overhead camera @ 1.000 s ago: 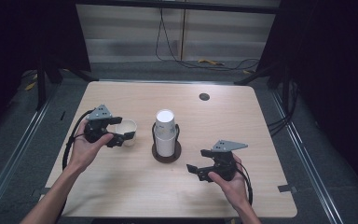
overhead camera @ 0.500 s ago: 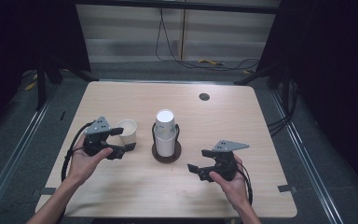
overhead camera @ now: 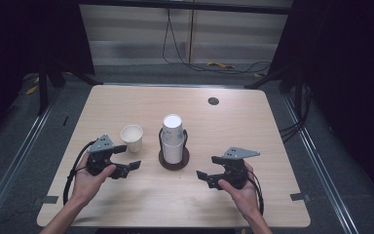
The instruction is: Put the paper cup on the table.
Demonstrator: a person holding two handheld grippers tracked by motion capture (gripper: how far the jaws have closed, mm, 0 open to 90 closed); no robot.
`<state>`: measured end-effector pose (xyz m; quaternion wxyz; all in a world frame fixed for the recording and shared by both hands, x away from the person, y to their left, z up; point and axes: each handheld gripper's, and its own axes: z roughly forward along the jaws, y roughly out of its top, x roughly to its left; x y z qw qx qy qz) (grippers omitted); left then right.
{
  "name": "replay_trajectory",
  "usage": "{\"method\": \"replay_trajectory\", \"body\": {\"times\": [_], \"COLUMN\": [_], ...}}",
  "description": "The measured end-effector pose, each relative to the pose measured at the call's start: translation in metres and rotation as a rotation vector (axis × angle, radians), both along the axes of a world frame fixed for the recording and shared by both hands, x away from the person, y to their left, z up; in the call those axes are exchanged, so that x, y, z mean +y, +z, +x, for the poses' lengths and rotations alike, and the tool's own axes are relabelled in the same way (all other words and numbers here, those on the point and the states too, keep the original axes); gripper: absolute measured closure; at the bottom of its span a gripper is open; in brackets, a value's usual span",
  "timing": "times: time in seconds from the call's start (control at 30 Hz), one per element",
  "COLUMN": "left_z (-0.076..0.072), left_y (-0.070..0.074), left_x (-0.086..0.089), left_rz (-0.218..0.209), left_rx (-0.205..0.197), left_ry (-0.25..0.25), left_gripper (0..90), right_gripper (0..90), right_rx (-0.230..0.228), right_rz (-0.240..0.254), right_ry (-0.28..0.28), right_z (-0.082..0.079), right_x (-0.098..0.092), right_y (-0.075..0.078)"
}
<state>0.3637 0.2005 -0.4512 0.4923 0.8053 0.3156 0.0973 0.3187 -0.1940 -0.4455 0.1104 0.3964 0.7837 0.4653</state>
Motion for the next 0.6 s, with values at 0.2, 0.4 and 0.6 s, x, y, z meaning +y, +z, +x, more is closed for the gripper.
{"method": "replay_trajectory", "body": {"times": [0.2, 0.4, 0.6], "left_z": [-0.008, -0.012, -0.01], "left_y": [-0.01, -0.02, -0.027], "left_x": [0.002, -0.003, -0.004], "left_rz": [0.006, 0.031, 0.026], "left_rx": [0.008, 0.032, 0.047], "left_ry": [0.0, -0.02, -0.02], "left_gripper": [17.2, 17.2, 17.2], "right_gripper": [17.4, 17.4, 17.4], "right_rx": [0.004, 0.002, 0.005], "right_rz": [0.012, 0.017, 0.003], "right_ry": [0.0, -0.013, -0.024], "right_z": [0.0, 0.0, 0.002], "right_x": [-0.001, -0.002, -0.004], "right_y": [-0.001, -0.002, -0.005]}}
